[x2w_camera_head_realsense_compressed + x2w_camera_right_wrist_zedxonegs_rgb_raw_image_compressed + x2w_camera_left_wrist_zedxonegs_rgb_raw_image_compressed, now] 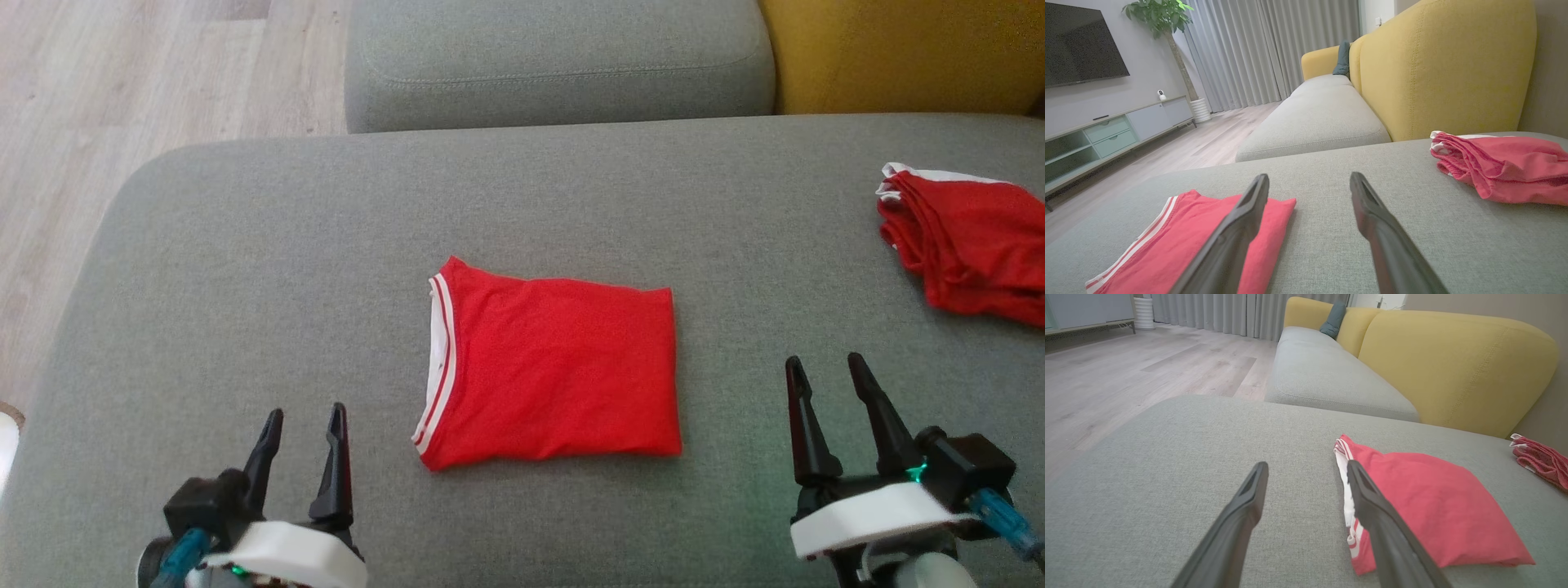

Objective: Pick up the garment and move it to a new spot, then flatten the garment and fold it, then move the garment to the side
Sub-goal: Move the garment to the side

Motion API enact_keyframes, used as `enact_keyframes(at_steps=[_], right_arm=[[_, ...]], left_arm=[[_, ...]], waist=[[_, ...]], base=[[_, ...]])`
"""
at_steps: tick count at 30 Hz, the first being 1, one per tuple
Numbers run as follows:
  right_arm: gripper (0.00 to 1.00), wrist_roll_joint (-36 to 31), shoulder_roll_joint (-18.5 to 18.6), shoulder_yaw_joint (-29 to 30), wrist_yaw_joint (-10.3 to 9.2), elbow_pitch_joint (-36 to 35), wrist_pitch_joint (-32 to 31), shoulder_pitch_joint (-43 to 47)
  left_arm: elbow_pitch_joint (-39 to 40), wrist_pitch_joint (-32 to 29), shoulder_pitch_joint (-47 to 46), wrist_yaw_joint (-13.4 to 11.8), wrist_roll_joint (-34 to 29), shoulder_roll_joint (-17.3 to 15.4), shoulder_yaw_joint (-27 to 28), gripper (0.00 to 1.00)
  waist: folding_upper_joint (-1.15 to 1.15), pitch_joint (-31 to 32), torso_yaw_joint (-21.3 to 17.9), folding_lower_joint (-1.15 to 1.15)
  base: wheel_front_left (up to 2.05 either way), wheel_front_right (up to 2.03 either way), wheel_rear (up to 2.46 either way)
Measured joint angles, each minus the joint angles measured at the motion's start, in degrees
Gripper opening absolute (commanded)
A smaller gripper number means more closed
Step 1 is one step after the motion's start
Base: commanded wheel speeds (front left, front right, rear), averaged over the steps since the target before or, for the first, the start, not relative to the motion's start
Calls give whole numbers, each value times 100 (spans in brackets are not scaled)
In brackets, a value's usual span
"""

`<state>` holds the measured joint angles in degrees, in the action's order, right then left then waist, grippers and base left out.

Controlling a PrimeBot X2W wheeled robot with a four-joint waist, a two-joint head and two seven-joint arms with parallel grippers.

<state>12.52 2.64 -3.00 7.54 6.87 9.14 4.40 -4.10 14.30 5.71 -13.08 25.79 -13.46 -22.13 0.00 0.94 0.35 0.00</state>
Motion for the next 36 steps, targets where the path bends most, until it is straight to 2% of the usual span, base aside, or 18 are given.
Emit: enact_keyframes(at_steps=[13, 21, 29, 36], right_arm=[[100, 1, -1, 24, 0, 3, -125, -1], [100, 169, -3, 109, 0, 316, -958, -238], [100, 568, 1, -22, -1, 1061, -2084, -1251], [100, 812, 0, 44, 0, 1555, -2461, -1367]], left_arm=[[-76, 0, 0, 100, 0, 75, 73, 100], [-42, 0, -15, 103, -43, 88, 63, 100], [-10, 0, -225, 120, -52, 207, 40, 100], [-48, 0, -277, 158, -111, 297, 70, 100]], waist=[[0, -30, 23, 0], [0, -157, 133, 0], [0, -481, 455, 0], [0, -730, 825, 0]], base=[[0, 0, 0], [0, 0, 0], [0, 0, 0], [0, 0, 0]])
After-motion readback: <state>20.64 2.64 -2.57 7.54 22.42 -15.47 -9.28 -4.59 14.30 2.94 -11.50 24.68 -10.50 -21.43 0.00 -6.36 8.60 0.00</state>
